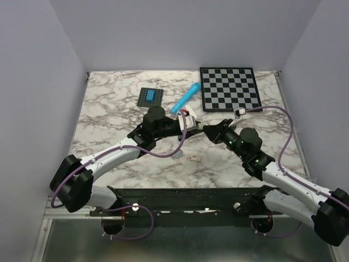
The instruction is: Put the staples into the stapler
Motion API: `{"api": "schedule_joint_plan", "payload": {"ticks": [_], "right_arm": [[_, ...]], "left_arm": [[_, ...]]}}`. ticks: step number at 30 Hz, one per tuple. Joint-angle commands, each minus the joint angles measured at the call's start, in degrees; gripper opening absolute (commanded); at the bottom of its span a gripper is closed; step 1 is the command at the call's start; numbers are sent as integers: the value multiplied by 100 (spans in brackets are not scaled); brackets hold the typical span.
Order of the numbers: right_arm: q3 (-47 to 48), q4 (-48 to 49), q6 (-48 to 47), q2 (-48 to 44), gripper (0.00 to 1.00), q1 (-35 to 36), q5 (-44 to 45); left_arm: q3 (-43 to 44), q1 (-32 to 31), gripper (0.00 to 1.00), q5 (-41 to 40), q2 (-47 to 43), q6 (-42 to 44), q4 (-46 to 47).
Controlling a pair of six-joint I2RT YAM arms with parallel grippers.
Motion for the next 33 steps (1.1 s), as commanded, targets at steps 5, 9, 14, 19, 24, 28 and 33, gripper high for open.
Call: {"api": "schedule_joint_plan", "payload": {"ticks": [5,9,14,19,24,28,33], "right_arm": [[-252,-178,362,-527,1,-251,415],[-481,-152,697,-985,1,-647,187],[-657,-117,1127,-1565,1,-1112,-94],[-824,182,1592,-1882,1,-1289,-516],[-929,445,1918,-2128,1,-1351,-719],[-1026,560,2094,-2181,1,-1368,-745],[-1149,657,2156,-2049,1,-1368,-771]], "left_arm": [[-387,-182,0,-84,-685,-249,1250],[-1072,-147,0,-953,-1167,-635,2146],[-2250,-103,0,-2314,-1502,-1295,3866],[-3031,-103,0,-3318,-1442,-2268,5012],[-3542,-103,0,-4503,-889,-3307,6435],[-3789,-103,0,-4909,-336,-4089,7332],[-3728,-112,0,-4894,-70,-4574,7510]]}}
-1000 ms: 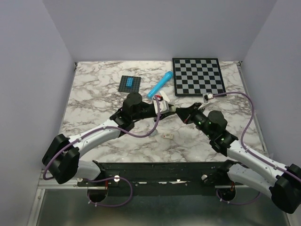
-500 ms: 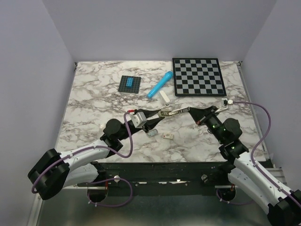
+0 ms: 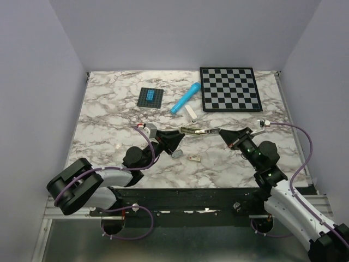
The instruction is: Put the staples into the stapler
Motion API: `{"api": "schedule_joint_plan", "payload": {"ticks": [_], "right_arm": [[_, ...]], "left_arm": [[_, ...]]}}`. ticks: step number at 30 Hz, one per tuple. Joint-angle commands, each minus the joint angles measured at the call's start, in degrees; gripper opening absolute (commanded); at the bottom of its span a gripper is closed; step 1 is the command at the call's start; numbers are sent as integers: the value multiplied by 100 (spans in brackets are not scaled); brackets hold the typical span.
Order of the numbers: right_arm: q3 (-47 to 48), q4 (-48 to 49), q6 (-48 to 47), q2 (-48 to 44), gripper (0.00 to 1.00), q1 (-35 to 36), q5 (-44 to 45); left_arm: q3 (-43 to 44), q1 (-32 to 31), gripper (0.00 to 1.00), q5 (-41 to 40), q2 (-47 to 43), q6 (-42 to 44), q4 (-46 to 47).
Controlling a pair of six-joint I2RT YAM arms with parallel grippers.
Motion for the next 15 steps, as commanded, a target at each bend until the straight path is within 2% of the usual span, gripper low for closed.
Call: {"api": "schedule_joint_plan", "payload": {"ticks": [1,2,3,5,7,8,9,12,15], "right_arm": [[33,830,458,-60,1,-76,-55],[42,821,423,45,1,-76,-63],[51,821,387,63,1,-85,-72],[86,812,282,220,1,-76,-99],[112,786,247,309,1,-76,-134],[112,786,246,353,1,-76,-143],[112,786,229,423,1,-76,-117],[121,733,133,511,1,-76,-20],[183,549,1,546,1,-76,94]], "left_arm": [[-139,203,0,-1326,181,-452,1958],[-113,203,0,-1265,155,-426,1967],[-112,203,6,-1264,120,-391,1958],[-95,203,9,-1229,-12,-320,1923],[-42,203,11,-1212,-213,-303,1748],[-7,203,16,-1212,-293,-285,1477],[11,203,32,-1194,-372,-276,1327],[107,203,58,-1176,-741,-119,659],[247,203,64,-1168,-1250,127,-359]]}}
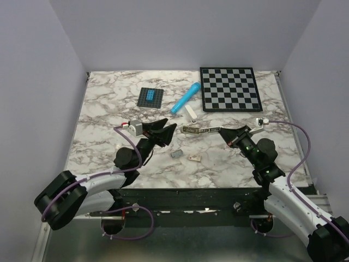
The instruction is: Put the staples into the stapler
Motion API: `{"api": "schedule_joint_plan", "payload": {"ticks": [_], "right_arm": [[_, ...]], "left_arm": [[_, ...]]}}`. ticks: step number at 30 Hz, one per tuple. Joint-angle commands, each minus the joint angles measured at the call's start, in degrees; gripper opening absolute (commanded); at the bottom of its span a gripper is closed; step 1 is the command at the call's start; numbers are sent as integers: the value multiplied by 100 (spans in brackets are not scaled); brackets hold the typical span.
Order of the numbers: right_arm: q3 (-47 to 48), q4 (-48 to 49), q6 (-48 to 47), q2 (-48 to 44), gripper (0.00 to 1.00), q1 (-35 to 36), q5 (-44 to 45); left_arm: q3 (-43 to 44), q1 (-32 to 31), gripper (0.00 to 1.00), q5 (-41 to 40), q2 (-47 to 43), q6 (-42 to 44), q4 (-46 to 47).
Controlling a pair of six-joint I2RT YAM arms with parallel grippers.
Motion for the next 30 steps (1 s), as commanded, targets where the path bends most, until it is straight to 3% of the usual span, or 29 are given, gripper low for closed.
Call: {"api": "schedule_joint_plan", "payload": {"ticks": [1,9,13,17,25,30], "right_arm": [[229,136,-139,50,1,-20,129],[404,-119,-544,270,1,-20,226],[571,-260,-702,490,1,-20,86],[633,-243,-737,648,1,-20,-72],[695,-287,-702,867,1,-20,-265],[694,-234,-702,929,1,-20,-380]], "left_arm": [[378,81,66,-536,-839,425,-540],[2039,72,72,271,-1423,1470,-4890],[3433,28,73,1439,-924,2471,-6622],[4448,-200,73,1810,-237,3832,-8528],[5678,-543,67,2021,1151,4714,-9806],[6005,-675,64,2083,1610,5601,-10405]]}}
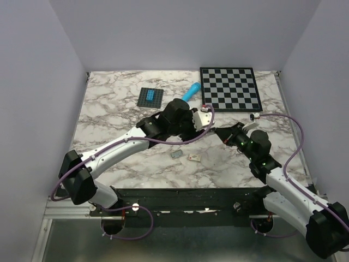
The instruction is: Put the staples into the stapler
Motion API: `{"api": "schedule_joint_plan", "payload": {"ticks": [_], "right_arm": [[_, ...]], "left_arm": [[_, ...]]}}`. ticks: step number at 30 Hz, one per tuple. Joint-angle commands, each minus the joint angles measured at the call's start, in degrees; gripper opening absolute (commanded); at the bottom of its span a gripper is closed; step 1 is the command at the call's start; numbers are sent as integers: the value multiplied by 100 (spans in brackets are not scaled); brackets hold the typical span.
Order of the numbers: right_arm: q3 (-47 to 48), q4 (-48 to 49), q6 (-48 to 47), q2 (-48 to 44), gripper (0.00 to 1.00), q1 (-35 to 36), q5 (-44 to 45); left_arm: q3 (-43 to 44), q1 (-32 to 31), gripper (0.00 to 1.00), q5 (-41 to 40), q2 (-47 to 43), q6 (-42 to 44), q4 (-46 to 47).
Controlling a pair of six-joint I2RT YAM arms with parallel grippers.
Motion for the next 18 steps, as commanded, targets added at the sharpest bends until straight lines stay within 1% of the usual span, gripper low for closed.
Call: {"api": "schedule_joint_plan", "payload": {"ticks": [1,2,8,11,12,16,18], "right_arm": [[216,138,-31,22,1,-13,-281],[216,146,-40,48,1,-13,-291],[198,252,-23,66,1,-13,-414],[198,278,-23,93,1,-13,-466],[198,278,-23,93,1,-13,-458],[189,287,-31,75,1,-13,-493],[189,278,-31,75,1,-13,-493]], "left_arm": [[318,-114,62,308,263,1115,-842],[344,-114,61,369,308,1325,-851],[581,-122,59,502,694,1774,-904],[678,-122,57,519,879,1845,-895],[687,-114,54,502,914,1889,-886],[792,-122,53,458,1125,1977,-948],[854,-114,46,440,1195,1977,-1009]]}}
